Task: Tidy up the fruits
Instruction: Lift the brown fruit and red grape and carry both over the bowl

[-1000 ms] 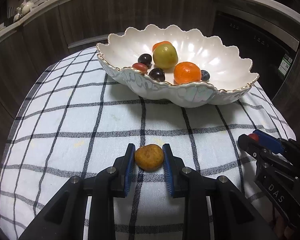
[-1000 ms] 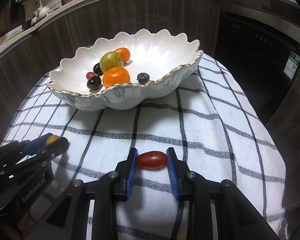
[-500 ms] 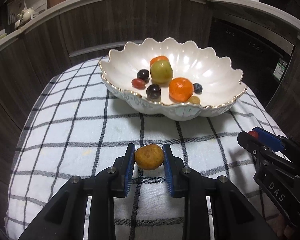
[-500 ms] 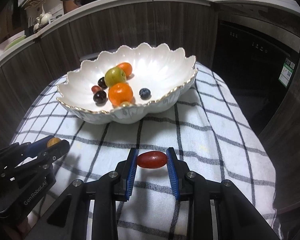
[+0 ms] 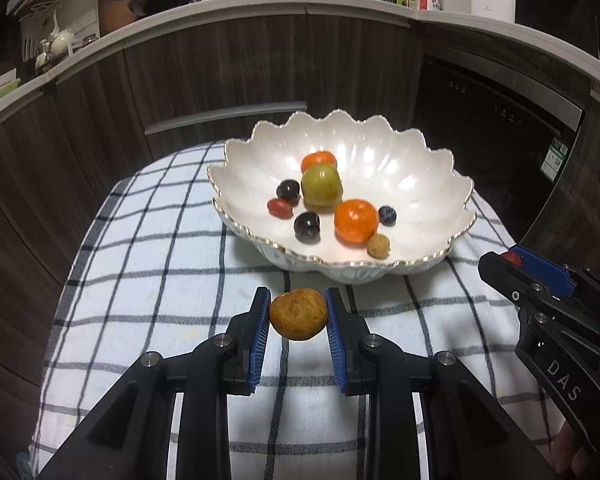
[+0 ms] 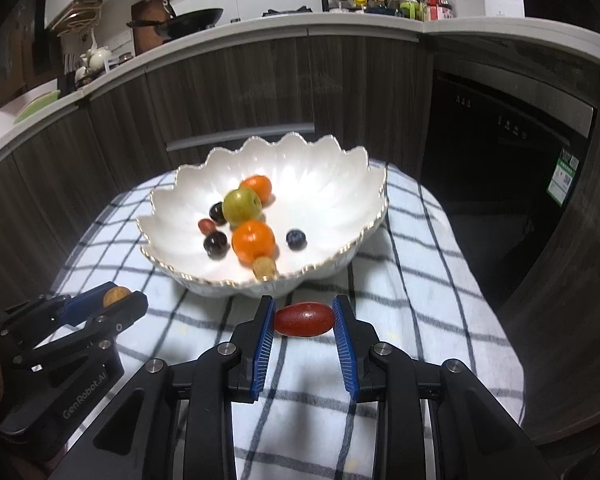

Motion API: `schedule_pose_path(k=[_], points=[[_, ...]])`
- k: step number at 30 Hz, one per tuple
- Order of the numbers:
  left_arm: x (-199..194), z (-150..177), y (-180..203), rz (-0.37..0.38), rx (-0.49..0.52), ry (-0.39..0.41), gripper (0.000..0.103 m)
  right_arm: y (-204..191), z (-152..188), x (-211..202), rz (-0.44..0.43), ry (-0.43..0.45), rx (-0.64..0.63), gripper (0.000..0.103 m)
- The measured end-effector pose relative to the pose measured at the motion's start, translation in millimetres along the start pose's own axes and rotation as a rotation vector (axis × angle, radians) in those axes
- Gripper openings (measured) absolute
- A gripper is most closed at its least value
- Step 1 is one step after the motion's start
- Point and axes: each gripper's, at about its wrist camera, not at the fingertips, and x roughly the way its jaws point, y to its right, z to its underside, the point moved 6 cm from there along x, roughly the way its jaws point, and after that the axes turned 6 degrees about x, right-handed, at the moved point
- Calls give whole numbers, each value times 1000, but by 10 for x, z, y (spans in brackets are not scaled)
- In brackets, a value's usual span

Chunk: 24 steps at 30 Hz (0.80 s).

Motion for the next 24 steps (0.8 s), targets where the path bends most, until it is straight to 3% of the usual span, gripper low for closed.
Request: schedule_pose_path(k=[14, 24], points=[[-14, -367, -102, -14, -1, 44, 28, -72, -356, -29, -5, 50, -19, 31], [216, -592, -107, 1, -1, 28, 28, -28, -640, 141, 14, 77, -21, 31]])
